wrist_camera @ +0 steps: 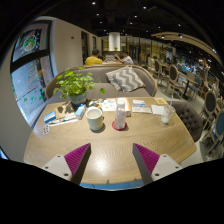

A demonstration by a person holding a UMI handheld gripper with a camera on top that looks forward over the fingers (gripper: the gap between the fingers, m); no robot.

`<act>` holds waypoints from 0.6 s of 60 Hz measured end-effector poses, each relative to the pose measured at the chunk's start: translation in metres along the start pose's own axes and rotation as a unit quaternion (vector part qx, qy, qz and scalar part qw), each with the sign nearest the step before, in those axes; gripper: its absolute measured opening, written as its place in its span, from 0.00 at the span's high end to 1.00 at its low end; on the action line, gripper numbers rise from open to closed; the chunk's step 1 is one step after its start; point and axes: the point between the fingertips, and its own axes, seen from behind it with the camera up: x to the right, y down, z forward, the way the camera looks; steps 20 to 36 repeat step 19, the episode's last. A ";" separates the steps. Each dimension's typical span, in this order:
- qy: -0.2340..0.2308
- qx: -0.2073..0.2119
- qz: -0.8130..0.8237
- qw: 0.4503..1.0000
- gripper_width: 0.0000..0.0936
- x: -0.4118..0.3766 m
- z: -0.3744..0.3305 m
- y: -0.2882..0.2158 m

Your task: Pour water

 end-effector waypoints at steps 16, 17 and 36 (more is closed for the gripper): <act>0.006 0.010 -0.013 1.000 0.08 0.002 -0.010 -0.004; 0.005 0.010 -0.014 1.000 0.08 0.002 -0.011 -0.005; 0.004 0.012 -0.013 1.000 0.09 0.000 -0.012 -0.007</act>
